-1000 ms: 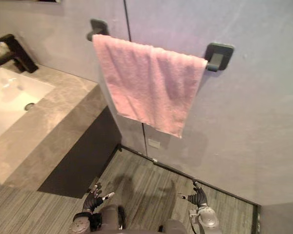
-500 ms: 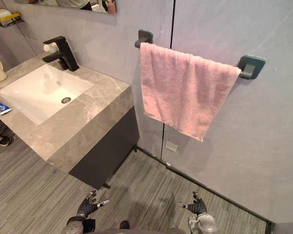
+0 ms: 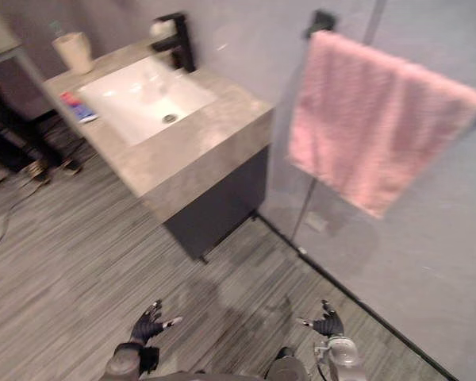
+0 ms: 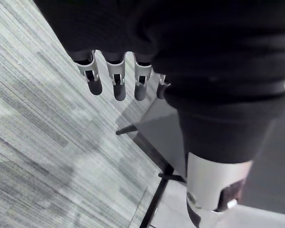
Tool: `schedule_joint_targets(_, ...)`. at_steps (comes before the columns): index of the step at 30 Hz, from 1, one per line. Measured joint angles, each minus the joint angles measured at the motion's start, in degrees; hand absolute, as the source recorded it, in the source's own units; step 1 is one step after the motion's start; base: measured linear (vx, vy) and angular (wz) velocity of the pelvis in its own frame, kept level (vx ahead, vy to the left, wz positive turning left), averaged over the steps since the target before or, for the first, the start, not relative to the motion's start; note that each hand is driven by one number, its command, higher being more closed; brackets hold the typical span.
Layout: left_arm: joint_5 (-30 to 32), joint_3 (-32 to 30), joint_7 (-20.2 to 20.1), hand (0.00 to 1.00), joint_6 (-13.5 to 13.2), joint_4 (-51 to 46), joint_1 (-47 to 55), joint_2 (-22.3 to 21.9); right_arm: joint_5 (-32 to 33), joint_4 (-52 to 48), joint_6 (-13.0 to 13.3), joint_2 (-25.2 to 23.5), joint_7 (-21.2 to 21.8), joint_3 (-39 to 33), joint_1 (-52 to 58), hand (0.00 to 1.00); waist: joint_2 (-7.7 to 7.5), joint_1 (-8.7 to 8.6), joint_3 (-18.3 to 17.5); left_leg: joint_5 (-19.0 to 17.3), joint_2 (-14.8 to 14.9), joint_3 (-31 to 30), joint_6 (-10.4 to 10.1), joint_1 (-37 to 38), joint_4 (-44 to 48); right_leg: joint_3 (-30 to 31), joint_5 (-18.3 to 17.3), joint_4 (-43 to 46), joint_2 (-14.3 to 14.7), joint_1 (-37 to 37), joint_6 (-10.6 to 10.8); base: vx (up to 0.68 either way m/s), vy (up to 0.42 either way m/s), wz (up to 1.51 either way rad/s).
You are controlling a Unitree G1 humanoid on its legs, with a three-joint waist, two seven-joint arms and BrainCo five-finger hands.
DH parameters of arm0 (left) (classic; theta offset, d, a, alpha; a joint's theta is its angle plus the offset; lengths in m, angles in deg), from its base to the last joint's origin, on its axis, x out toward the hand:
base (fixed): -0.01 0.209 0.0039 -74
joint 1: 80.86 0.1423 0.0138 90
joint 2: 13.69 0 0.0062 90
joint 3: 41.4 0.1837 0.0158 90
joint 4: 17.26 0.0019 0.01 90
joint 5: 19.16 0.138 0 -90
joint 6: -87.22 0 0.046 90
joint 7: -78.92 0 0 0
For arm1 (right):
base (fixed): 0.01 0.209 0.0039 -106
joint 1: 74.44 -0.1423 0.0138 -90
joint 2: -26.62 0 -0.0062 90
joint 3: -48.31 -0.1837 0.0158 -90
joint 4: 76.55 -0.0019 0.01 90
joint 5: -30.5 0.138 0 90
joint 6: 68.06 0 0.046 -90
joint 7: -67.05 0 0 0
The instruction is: Organize washtable
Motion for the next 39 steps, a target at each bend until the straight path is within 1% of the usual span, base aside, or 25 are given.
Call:
schedule_joint_targets(3, 0.84, -0.04, -0.40, 0.00, 0.41, 0.03, 2.36, 2.28, -0.04, 0.00, -0.07, -2.11, 0.20, 2.00, 0.83, 0.00, -1.83, 0.54, -0.12, 0.36, -1.90, -2.97, 0.59, -0.15, 0.19, 1.55, 0.54, -2.35, -0.38, 2.60, 0.66, -0.09, 0.113, 0.47)
schedule_joint_targets(4, 0.84, -0.06, -0.40, 0.00, 0.67, 0.13, 3.14, 2.68, -0.04, 0.00, -0.08, -2.28, 0.20, 1.94, 1.20, 0.00, -1.08, 0.41, 0.36, 0.78, -2.25, -4.93, 1.34, -0.44, 0.08, 8.54, -1.65, -2.54, 1.31, 2.34, 0.33, -0.12, 0.034, 0.79)
schedule_joint_targets(6, 0.86, -0.12, -0.40, 0.00, 0.73, 0.40, 3.43, 2.65, -0.04, 0.05, -0.18, -1.96, 0.20, 1.89, 2.13, 0.00, -1.92, -0.30, -0.08, 1.51, -3.03, -7.46, 2.04, -0.44, -0.57, 17.19, -2.71, -2.09, 3.25, 1.99, 0.71, -0.08, -0.017, 0.80)
schedule_joint_targets(7, 0.86, -0.43, -0.41, 0.00, 0.71, 0.48, 4.31, 2.34, -0.04, 0.11, -0.26, -1.88, 0.22, 1.99, 2.29, 0.00, -1.56, 0.60, -0.05, 1.93, -3.45, -7.56, 1.96, -0.58, -1.11, 17.36, -3.13, -1.31, 3.12, 1.52, 0.79, -0.07, -0.003, 0.36)
schedule_joint_targets(9, 0.86, -0.62, -0.39, 0.00, 0.90, 1.75, 4.89, 1.93, -0.03, 0.11, -0.29, -1.96, 0.30, 2.21, 2.05, 0.00, -1.15, 0.93, -0.12, 2.52, -3.82, -9.55, 1.95, -1.39, -1.52, 15.23, -3.45, -1.10, 2.86, 1.46, 1.29, -0.05, -0.011, 0.40)
schedule_joint_targets(11, 0.83, -0.64, -0.39, 0.00, 0.94, 1.95, 4.75, 1.45, -0.03, 0.12, -0.43, -1.89, 0.29, 2.10, 2.53, 0.00, -1.52, 0.53, 0.02, 4.36, -4.56, -12.72, 2.03, -2.96, -2.87, 10.83, -4.00, -0.97, 1.98, 1.70, 1.87, -0.01, -0.013, 1.19)
schedule_joint_targets(12, 0.80, -0.64, -0.40, 0.00, 0.93, 1.76, 3.80, 1.16, -0.04, 0.36, -0.58, -1.92, 0.23, 1.87, 2.64, 0.00, -1.53, 0.20, 0.05, 5.75, -5.10, -13.13, 2.55, -5.15, -2.59, 6.67, -4.42, -0.88, 0.70, 2.63, 2.27, -0.02, 0.031, 1.56)
schedule_joint_targets(14, 0.68, -0.93, -0.36, 0.00, 0.90, 1.18, 3.67, 1.19, -0.04, 0.54, -0.58, -1.89, 0.15, 1.75, 2.50, 0.00, -2.19, -0.43, 0.37, 6.61, -4.90, -7.79, 3.67, -7.09, -1.56, 2.34, -4.46, 0.90, -0.50, 3.56, 2.52, -0.02, 0.062, 1.51)
schedule_joint_targets(16, 0.53, -2.61, -0.29, 0.00, 0.99, 1.18, 4.22, 1.15, -0.04, 0.53, -0.55, -2.11, 0.12, 1.97, 2.16, 0.00, -3.47, 0.75, 1.01, 6.62, -4.68, -4.30, 3.70, -8.04, -0.25, 1.79, -4.55, 2.47, -1.22, 4.31, 2.38, 0.02, 0.083, 0.89)
schedule_joint_targets(18, 0.37, -3.02, -0.25, 0.00, 1.25, 1.18, 5.09, 1.66, -0.04, 0.25, -0.45, -1.94, 0.00, 2.06, 0.00, 0.00, -4.72, 2.79, 1.34, 6.95, -5.89, -5.53, 4.25, -8.75, 0.19, 1.72, -4.65, 2.59, -1.74, 4.48, 2.54, 0.05, 0.077, 0.54)
schedule_joint_targets(20, 0.05, -3.01, -0.29, 0.00, 1.29, 1.17, 5.34, 1.61, -0.04, -0.08, -0.20, -1.85, -0.01, 2.29, -1.44, 0.00, -4.68, 2.96, 1.52, 6.98, -7.12, -7.45, 4.70, -10.38, 0.60, 1.37, -4.72, 2.54, -2.36, 4.27, 2.65, 0.00, 0.083, 0.58)
schedule_joint_targets(21, -0.34, -3.06, -0.29, 0.00, 1.29, 1.02, 5.33, 1.64, -0.06, -0.09, -0.20, -1.93, 0.02, 2.63, -1.82, 0.00, -4.72, 2.98, 1.62, 6.59, -7.80, -8.30, 5.36, -11.36, 1.33, 1.40, -4.96, 2.54, -2.75, 4.15, 3.02, -0.03, 0.124, 0.74)
schedule_joint_targets(22, -0.44, -3.69, -0.29, 0.00, 1.28, 0.46, 5.35, 1.58, -0.08, -0.07, -0.33, -1.94, 0.05, 4.23, -2.39, 0.00, -4.88, 3.30, 1.99, 5.08, -8.85, -9.29, 6.77, -13.34, 3.46, 1.61, -6.09, 2.48, -3.47, 3.99, 4.55, -0.03, 0.109, 0.52)
schedule_joint_targets(23, -0.46, -4.00, -0.29, 0.00, 1.28, 0.29, 5.33, 1.50, -0.10, -0.05, -0.39, -1.95, 0.09, 4.48, -2.55, 0.00, -4.84, 3.47, 2.15, 4.80, -8.99, -9.47, 7.08, -13.83, 4.08, 1.59, -6.38, 2.49, -3.56, 3.98, 4.76, -0.04, 0.101, 0.46)
schedule_joint_targets(24, -0.55, -4.71, -0.27, 0.00, 1.25, -0.55, 5.30, 1.39, -0.10, -0.07, -0.60, -2.23, 0.14, 4.55, -3.24, 0.00, -4.59, 4.05, 3.04, 3.31, -9.72, -10.09, 7.76, -15.65, 6.83, 1.66, -7.24, 2.49, -3.76, 3.75, 5.34, -0.06, 0.119, 0.36)
schedule_joint_targets(25, -0.85, -5.19, -0.22, 0.00, 1.23, -0.93, 5.38, 1.38, -0.10, -0.08, -0.69, -2.34, 0.13, 4.69, -3.68, 0.00, -4.50, 4.57, 3.30, 1.12, -10.05, -10.46, 8.52, -17.75, 9.78, 2.52, -9.04, 2.80, -3.69, 3.39, 6.72, -0.06, 0.115, 0.44)
schedule_joint_targets(26, -1.01, -5.34, -0.19, 0.00, 1.23, -0.99, 5.51, 1.40, -0.10, -0.07, -0.79, -2.40, 0.14, 4.78, -3.50, 0.00, -4.52, 4.56, 3.36, -0.15, -10.19, -10.54, 8.58, -19.10, 11.31, 3.29, -10.42, 3.06, -3.51, 3.39, 7.30, -0.04, 0.097, 0.63)
schedule_joint_targets(27, -1.35, -5.66, -0.18, 0.00, 1.26, -1.02, 5.50, 1.34, -0.10, -0.24, -0.98, -2.61, 0.15, 4.76, -2.85, 0.00, -5.13, 4.42, 3.51, -2.27, -10.57, -10.47, 9.16, -20.23, 15.47, 6.43, -13.81, 4.09, -3.29, 2.66, 8.07, 0.13, 0.109, 0.78)
schedule_joint_targets(28, -1.45, -5.66, -0.16, 0.00, 1.29, -1.58, 6.09, 1.20, -0.09, -1.22, -1.07, -2.53, 0.23, 4.78, -0.55, 0.00, -4.09, 4.55, 3.19, -8.70, -10.53, -11.16, 11.80, -21.74, 23.66, 14.24, -18.65, 9.17, -0.82, 1.65, 9.15, 0.14, 0.091, 0.70)
schedule_joint_targets(29, -1.44, -5.66, -0.16, 0.00, 1.30, -1.66, 6.23, 1.41, -0.10, -1.35, -1.05, -2.73, 0.24, 4.82, -0.17, 0.00, -4.42, 4.57, 3.36, -9.80, -10.85, -11.57, 12.06, -21.61, 24.35, 16.15, -19.53, 10.35, -0.52, 1.41, 9.50, 0.29, 0.120, 0.96)
schedule_joint_targets(30, -1.47, -5.63, 0.24, 0.00, 1.79, -1.64, 5.96, 1.67, -0.10, -1.58, -1.26, -3.21, 0.44, 5.66, 0.89, 0.00, -6.47, 4.33, 3.64, -10.97, -14.54, -14.75, 12.73, -20.21, 24.65, 24.55, -22.08, 18.47, 0.08, -0.65, 6.24, 0.21, 0.051, 0.86)
schedule_joint_targets(31, -1.48, -5.28, 0.61, 0.00, 1.80, -1.66, 5.15, 1.41, -0.09, -1.55, -1.45, -3.00, 0.51, 5.59, 1.02, 0.00, -6.33, 4.43, 4.24, -11.20, -14.99, -15.55, 13.03, -18.71, 23.80, 26.79, -23.12, 22.55, 1.09, -2.65, 4.56, 0.26, 0.072, 0.87)
schedule_joint_targets(33, -1.49, -4.66, 0.65, 0.00, 1.80, -1.99, 5.20, 1.41, -0.08, -1.90, -1.43, -3.06, 0.49, 6.03, 1.39, 0.00, -5.28, 4.13, 4.79, -11.20, -14.88, -17.45, 13.47, -15.38, 22.85, 26.76, -23.75, 26.08, 3.28, -4.88, 3.08, 0.33, 0.095, 0.59)
schedule_joint_targets(36, -1.49, -4.65, 0.67, 0.00, 1.72, -2.19, 5.09, 1.17, -0.04, -2.31, -1.27, -3.07, 0.59, 6.17, 1.59, 0.00, -5.23, 4.48, 4.82, -11.96, -15.13, -17.91, 12.06, -8.93, 20.29, 26.72, -23.80, 27.12, 3.75, -7.05, 2.86, 0.38, 0.078, 0.46)
schedule_joint_targets(39, -1.49, -4.61, 0.63, 0.00, 1.81, -2.19, 5.33, 1.15, -0.07, -3.94, -0.98, -3.17, 1.25, 6.70, 1.23, 0.00, -5.31, 4.56, 4.76, -12.45, -14.89, -17.97, 11.31, -3.56, 15.04, 27.94, -23.82, 32.73, 4.36, -13.12, 2.88, 0.38, 0.061, 0.10)
